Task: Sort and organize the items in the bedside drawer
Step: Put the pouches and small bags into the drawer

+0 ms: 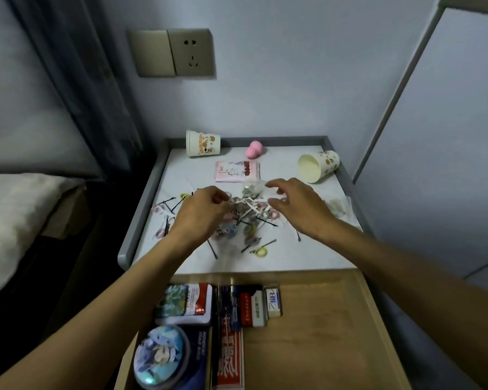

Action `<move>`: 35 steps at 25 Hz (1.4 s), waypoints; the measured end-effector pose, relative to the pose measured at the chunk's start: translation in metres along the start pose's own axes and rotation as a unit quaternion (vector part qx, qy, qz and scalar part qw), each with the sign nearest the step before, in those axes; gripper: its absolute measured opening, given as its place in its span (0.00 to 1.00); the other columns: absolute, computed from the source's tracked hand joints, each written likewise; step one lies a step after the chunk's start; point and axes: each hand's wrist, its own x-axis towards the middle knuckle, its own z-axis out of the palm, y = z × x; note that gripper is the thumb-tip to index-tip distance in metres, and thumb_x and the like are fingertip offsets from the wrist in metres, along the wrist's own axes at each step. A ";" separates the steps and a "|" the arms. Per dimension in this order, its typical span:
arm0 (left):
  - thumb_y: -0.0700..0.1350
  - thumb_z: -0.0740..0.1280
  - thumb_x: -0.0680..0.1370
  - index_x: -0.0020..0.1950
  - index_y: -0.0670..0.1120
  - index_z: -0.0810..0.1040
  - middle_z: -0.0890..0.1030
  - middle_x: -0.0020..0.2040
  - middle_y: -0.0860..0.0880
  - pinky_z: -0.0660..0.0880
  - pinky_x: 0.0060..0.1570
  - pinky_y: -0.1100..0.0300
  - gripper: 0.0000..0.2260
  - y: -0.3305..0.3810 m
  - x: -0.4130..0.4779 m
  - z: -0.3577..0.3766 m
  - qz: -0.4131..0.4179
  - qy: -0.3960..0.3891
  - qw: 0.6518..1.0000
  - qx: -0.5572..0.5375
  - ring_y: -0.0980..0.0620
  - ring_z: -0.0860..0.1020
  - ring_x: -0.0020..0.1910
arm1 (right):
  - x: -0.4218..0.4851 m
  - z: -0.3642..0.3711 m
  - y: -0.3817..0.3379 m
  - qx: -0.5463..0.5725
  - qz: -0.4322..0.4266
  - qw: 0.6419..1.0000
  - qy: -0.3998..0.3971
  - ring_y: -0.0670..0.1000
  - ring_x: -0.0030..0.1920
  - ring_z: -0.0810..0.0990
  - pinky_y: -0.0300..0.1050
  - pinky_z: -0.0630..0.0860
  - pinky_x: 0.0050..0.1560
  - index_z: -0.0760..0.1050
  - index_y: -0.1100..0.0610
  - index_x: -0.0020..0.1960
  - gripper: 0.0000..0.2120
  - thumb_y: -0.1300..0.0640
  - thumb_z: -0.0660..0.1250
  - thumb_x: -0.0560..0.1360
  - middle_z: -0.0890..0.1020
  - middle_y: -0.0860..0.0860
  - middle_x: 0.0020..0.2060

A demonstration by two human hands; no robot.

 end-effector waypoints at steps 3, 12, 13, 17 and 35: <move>0.45 0.65 0.79 0.62 0.46 0.78 0.80 0.58 0.47 0.72 0.42 0.62 0.12 0.000 0.037 -0.001 -0.015 0.021 0.999 0.026 0.51 0.78 0.47 | 0.052 0.011 0.003 -0.049 0.014 0.998 -0.038 0.57 0.62 0.73 0.50 0.72 0.60 0.73 0.49 0.67 0.19 0.46 0.65 0.78 0.74 0.56 0.61; 0.58 0.68 0.76 0.69 0.45 0.67 0.74 0.64 0.41 0.73 0.59 0.47 0.28 -0.005 0.144 0.032 -0.101 0.014 0.991 0.087 0.40 0.74 0.60 | 0.093 0.010 0.021 -0.037 -0.005 0.999 -0.006 0.52 0.57 0.75 0.48 0.73 0.55 0.77 0.52 0.56 0.07 0.54 0.66 0.79 0.76 0.52 0.55; 0.59 0.70 0.74 0.70 0.45 0.65 0.73 0.65 0.41 0.72 0.60 0.47 0.31 -0.006 0.152 0.039 -0.112 0.026 0.986 0.125 0.39 0.72 0.63 | 0.107 0.008 0.022 -0.036 -0.022 0.999 0.014 0.52 0.59 0.74 0.46 0.72 0.56 0.76 0.50 0.60 0.11 0.59 0.64 0.78 0.76 0.51 0.58; 0.57 0.75 0.70 0.69 0.45 0.61 0.77 0.60 0.41 0.74 0.57 0.46 0.36 -0.013 0.166 0.049 -0.102 0.058 0.984 0.136 0.39 0.76 0.58 | 0.166 0.014 0.026 -0.166 -0.071 0.983 -0.032 0.56 0.67 0.67 0.48 0.70 0.59 0.70 0.49 0.70 0.29 0.72 0.58 0.75 0.69 0.52 0.68; 0.33 0.70 0.70 0.44 0.50 0.75 0.81 0.41 0.47 0.75 0.36 0.59 0.12 0.026 0.111 -0.016 0.081 0.185 0.953 -0.227 0.53 0.75 0.37 | 0.103 -0.049 -0.068 0.307 -0.012 0.946 -0.107 0.41 0.42 0.81 0.30 0.73 0.42 0.80 0.56 0.52 0.08 0.53 0.70 0.75 0.84 0.48 0.44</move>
